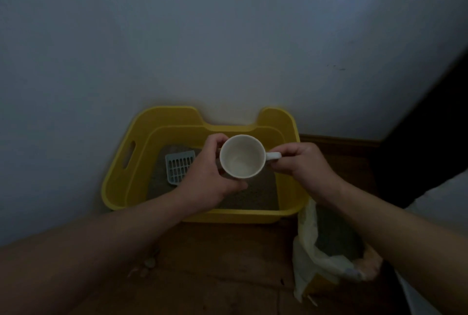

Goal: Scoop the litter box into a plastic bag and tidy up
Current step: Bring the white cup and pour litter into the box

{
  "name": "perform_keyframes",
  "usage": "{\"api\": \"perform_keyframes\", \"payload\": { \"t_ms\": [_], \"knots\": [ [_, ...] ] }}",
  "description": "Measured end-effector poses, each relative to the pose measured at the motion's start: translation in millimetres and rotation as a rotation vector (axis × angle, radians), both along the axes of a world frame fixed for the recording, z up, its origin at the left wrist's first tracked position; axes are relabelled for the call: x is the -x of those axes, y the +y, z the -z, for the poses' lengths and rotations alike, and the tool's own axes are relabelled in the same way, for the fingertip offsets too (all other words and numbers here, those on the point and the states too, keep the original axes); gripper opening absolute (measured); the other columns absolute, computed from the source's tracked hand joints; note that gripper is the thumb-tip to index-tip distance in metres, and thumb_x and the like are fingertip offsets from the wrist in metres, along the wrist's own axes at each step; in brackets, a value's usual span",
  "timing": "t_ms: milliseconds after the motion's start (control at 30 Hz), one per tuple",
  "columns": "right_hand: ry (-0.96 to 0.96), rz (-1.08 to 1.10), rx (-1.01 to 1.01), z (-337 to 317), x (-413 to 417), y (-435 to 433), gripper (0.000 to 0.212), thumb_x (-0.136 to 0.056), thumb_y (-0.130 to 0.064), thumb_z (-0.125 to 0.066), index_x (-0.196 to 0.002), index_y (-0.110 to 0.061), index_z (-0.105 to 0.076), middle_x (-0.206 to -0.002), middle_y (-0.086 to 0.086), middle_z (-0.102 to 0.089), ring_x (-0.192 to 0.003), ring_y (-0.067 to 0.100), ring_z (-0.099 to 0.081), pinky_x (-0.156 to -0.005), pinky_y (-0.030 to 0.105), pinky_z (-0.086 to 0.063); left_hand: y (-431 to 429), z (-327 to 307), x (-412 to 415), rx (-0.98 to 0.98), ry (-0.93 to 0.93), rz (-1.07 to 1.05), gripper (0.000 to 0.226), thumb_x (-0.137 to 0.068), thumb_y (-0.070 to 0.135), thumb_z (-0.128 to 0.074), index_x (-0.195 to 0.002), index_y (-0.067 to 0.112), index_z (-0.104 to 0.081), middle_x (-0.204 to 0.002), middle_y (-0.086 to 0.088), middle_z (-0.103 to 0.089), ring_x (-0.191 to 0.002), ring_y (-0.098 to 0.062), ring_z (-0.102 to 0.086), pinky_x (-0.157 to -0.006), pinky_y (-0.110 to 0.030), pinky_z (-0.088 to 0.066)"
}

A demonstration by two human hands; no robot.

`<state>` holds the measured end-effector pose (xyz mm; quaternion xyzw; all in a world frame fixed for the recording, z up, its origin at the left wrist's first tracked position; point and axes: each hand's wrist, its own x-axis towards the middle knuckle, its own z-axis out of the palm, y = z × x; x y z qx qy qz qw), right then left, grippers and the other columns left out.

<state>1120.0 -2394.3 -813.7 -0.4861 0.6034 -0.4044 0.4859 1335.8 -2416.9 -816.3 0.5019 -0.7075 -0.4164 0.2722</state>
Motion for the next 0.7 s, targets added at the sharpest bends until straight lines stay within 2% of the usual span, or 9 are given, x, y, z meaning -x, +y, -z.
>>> {"api": "perform_keyframes", "payload": {
  "t_ms": [133, 267, 333, 467, 567, 700],
  "knots": [
    [-0.014, 0.022, 0.014, -5, 12, -4, 0.017, -0.085, -0.003, -0.069, -0.094, -0.014, -0.077, -0.095, 0.003, -0.075, -0.097, 0.02, -0.068, -0.085, 0.036, -0.056, -8, -8, 12, -0.02, 0.027, 0.006, 0.085, -0.064, 0.01, -0.091, -0.125, 0.037, -0.037, -0.12, 0.021, -0.049, -0.113, 0.004, -0.049, -0.086, -0.016, -0.044],
    [-0.057, 0.077, -0.016, -21, 21, -4, 0.015, -0.086, -0.003, -0.068, -0.093, -0.013, -0.076, -0.095, 0.005, -0.074, -0.097, 0.021, -0.069, -0.083, 0.034, -0.056, -13, -26, 28, -0.04, -0.005, 0.005, 0.088, -0.065, 0.01, -0.09, -0.131, 0.033, -0.038, -0.123, 0.019, -0.05, -0.118, -0.004, -0.05, -0.095, -0.029, -0.048],
    [-0.084, 0.105, -0.058, -39, 26, -1, 0.015, -0.087, -0.003, -0.066, -0.092, -0.014, -0.075, -0.096, 0.004, -0.074, -0.098, 0.02, -0.068, -0.084, 0.035, -0.055, -12, -44, 38, -0.041, -0.031, 0.001, 0.09, -0.065, 0.009, -0.089, -0.135, 0.031, -0.037, -0.125, 0.016, -0.049, -0.122, -0.007, -0.048, -0.097, -0.03, -0.047],
    [-0.115, 0.153, -0.112, -94, 33, 12, 0.017, -0.087, -0.004, -0.066, -0.089, -0.018, -0.074, -0.094, 0.001, -0.074, -0.097, 0.019, -0.068, -0.084, 0.039, -0.055, 4, -97, 53, -0.043, -0.023, -0.039, 0.087, -0.065, 0.007, -0.089, -0.128, 0.035, -0.036, -0.116, 0.023, -0.049, -0.112, -0.001, -0.05, -0.084, -0.014, -0.041],
    [-0.147, 0.166, -0.118, -149, 41, 29, 0.02, -0.085, -0.003, -0.069, -0.082, -0.022, -0.076, -0.09, 0.001, -0.075, -0.094, 0.02, -0.069, -0.086, 0.04, -0.056, 23, -154, 62, -0.054, -0.024, -0.07, 0.088, -0.063, 0.007, -0.091, -0.124, 0.039, -0.035, -0.116, 0.027, -0.048, -0.111, 0.005, -0.049, -0.083, -0.014, -0.04],
    [-0.202, 0.186, -0.112, -246, 51, 54, 0.023, -0.082, -0.004, -0.073, -0.078, -0.025, -0.078, -0.086, 0.003, -0.076, -0.091, 0.023, -0.07, -0.086, 0.04, -0.054, 46, -247, 71, -0.081, 0.003, -0.094, 0.088, -0.059, 0.004, -0.092, -0.117, 0.044, -0.039, -0.117, 0.022, -0.052, -0.112, 0.001, -0.052, -0.087, -0.017, -0.043]
  ]
}}
